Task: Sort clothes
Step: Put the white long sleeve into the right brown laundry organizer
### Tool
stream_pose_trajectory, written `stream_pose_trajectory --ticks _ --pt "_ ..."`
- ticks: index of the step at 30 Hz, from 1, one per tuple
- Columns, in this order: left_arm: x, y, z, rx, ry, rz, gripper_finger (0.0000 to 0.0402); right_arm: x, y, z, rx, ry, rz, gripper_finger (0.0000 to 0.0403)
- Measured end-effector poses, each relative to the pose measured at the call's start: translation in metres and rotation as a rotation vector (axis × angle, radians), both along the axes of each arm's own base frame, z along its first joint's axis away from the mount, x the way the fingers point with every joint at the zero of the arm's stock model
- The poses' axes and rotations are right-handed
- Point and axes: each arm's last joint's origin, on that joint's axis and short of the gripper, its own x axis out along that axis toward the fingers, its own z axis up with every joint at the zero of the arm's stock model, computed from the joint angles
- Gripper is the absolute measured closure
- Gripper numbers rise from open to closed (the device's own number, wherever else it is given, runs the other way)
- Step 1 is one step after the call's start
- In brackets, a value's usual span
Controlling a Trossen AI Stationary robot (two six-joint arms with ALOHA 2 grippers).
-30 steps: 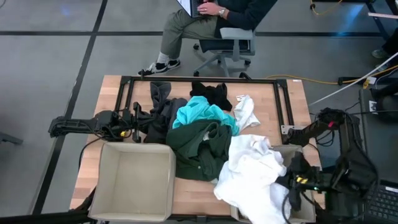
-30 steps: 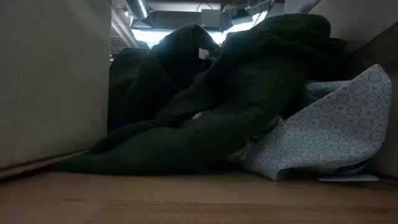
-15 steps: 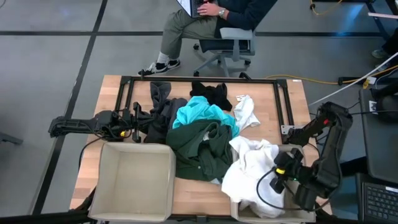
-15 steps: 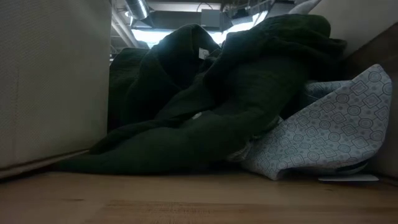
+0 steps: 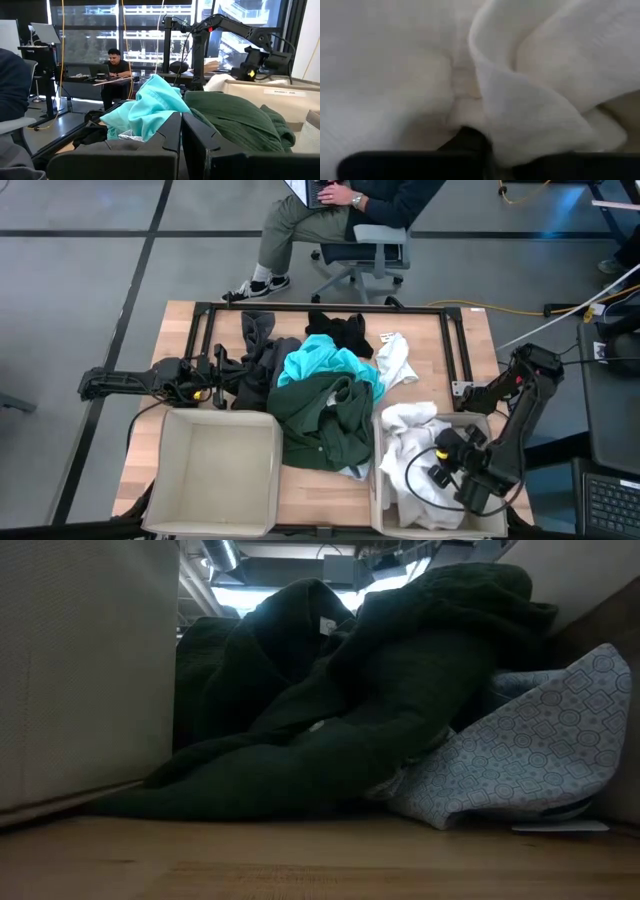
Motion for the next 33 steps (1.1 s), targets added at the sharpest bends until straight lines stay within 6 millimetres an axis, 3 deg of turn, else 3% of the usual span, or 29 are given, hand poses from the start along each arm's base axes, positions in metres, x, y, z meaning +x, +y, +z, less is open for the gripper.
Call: stream_pose_trajectory --ticks 8,14,18,24,29,33 --pt "0.000 0.000 0.000 0.001 0.001 0.000 0.0396 -0.003 -0.001 -0.005 0.031 0.074 -0.056 0.0220" --pt "0.000 0.000 0.000 0.000 0.000 0.000 0.0396 0.003 -0.001 0.022 0.183 0.144 -0.080 0.0168" --pt "0.000 0.000 0.000 0.000 0.001 0.000 0.0396 0.013 -0.009 0.055 0.301 0.132 -0.127 0.0163" --pt "0.000 0.000 0.000 -0.001 0.000 0.000 0.0396 0.027 -0.032 0.105 0.366 -0.030 -0.166 0.0170" --pt "0.000 0.000 0.000 -0.001 0.000 0.000 0.0396 0.035 -0.055 0.136 0.245 -0.237 -0.135 0.0170" --pt "0.000 0.000 0.000 0.001 0.001 0.000 0.0396 0.044 -0.076 0.145 0.100 -0.372 -0.156 0.0171"
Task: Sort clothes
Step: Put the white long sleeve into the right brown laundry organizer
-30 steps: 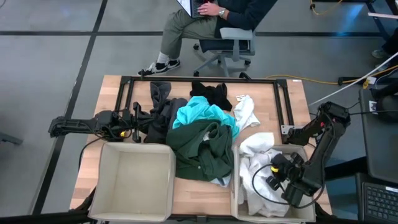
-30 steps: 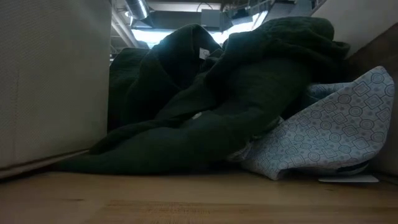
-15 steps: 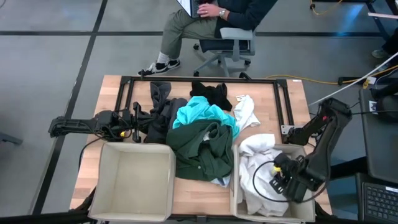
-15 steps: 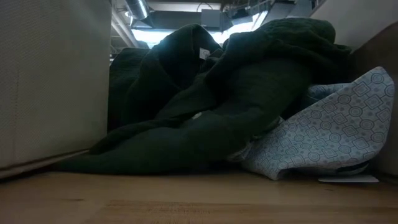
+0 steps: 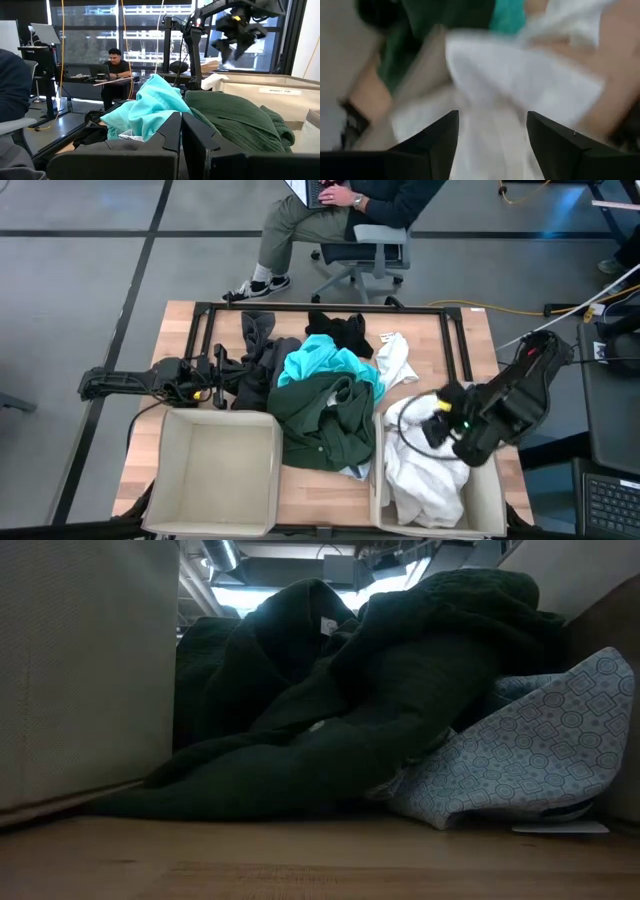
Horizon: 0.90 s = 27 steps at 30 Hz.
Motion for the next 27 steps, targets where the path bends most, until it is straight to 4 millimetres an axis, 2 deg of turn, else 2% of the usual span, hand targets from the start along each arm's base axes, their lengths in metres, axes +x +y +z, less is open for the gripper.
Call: stream_pose_trajectory --ticks 3,7,14,21,27 --pt "0.000 0.000 0.000 0.001 0.000 0.000 0.0396 0.010 -0.016 0.001 -0.048 -0.008 -0.044 0.0171" --pt "0.000 0.000 0.000 0.001 0.000 0.000 0.0396 0.022 -0.035 -0.001 -0.004 0.104 -0.017 0.0171" --pt "0.000 0.000 0.000 0.001 0.001 0.000 0.0396 0.034 -0.060 -0.002 0.060 0.205 0.050 0.0171" --pt "0.000 0.000 -0.001 0.007 0.007 0.001 0.0396 0.054 -0.063 -0.015 0.142 0.159 0.232 0.0171" --pt "0.000 0.000 -0.001 0.009 0.012 0.001 0.0396 0.057 -0.061 -0.035 0.174 0.211 0.311 0.0171"
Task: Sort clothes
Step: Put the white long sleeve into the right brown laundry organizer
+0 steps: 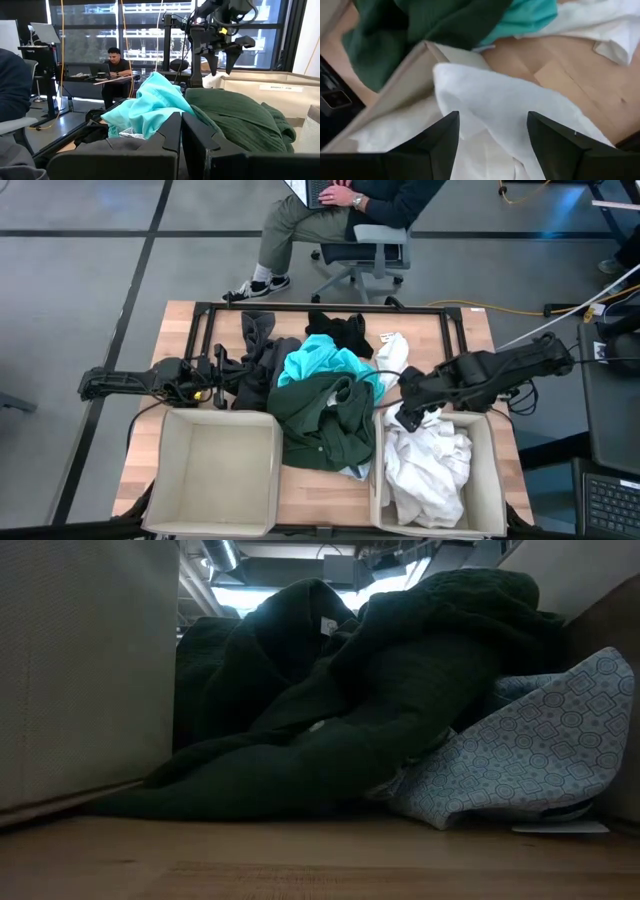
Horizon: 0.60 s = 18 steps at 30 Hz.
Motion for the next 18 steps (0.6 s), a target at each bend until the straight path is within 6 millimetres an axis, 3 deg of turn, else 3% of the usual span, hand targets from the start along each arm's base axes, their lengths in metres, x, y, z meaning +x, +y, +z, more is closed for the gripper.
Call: stream_pose_trajectory --ticks 5,15,18 --pt "0.000 0.000 0.000 0.001 -0.001 0.000 0.0396 0.000 0.000 -0.002 0.000 0.006 0.032 0.0203" --pt "0.000 0.000 0.000 0.001 -0.001 0.000 0.0396 -0.002 0.000 0.001 -0.003 0.002 0.094 0.0365" --pt "0.000 0.000 0.000 0.001 -0.001 0.000 0.0396 -0.004 -0.001 0.008 -0.003 -0.009 0.097 0.0396"
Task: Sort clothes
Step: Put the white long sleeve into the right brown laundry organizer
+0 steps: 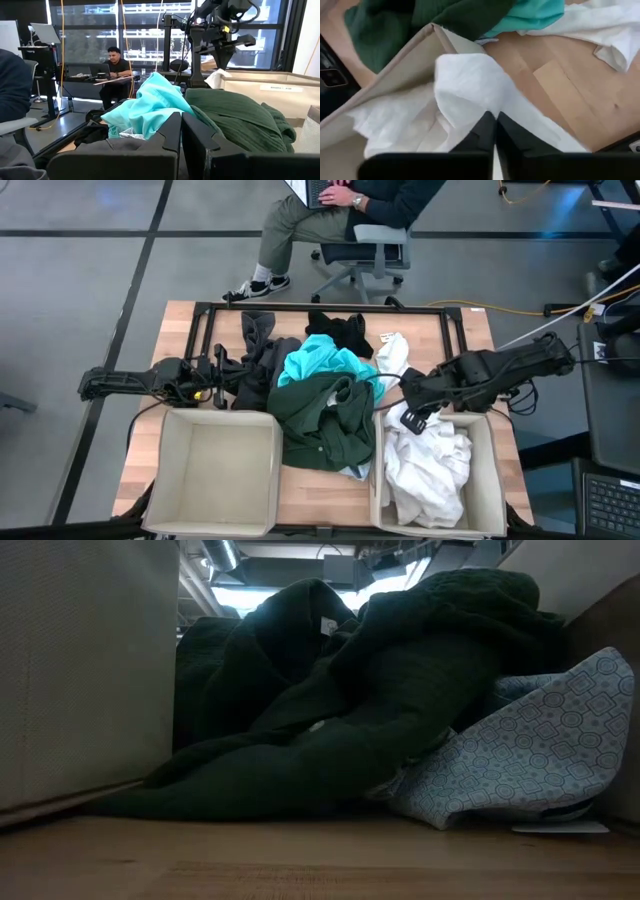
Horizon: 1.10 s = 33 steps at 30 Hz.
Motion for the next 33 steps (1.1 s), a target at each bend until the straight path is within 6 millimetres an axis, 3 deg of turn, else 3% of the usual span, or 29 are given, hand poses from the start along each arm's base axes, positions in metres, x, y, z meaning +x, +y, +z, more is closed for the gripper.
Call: stream_pose_trajectory --ticks 10,18,25,29,33 --pt "0.000 0.000 0.000 -0.003 -0.001 0.000 0.0396 -0.003 -0.001 0.036 0.066 -0.100 -0.077 0.0399" --pt "0.000 0.000 0.000 -0.010 -0.001 -0.001 0.0396 -0.002 0.017 0.037 0.236 -0.088 -0.167 0.0392" --pt "0.000 0.000 0.000 -0.007 0.003 -0.001 0.0396 -0.001 0.061 0.008 0.224 0.043 -0.191 0.0391" --pt "0.000 0.000 0.000 -0.006 0.003 -0.001 0.0396 0.004 0.084 -0.025 0.150 0.113 -0.181 0.0391" --pt "0.000 0.000 -0.001 -0.004 0.005 -0.001 0.0396 0.005 0.094 -0.062 0.038 0.196 -0.169 0.0391"
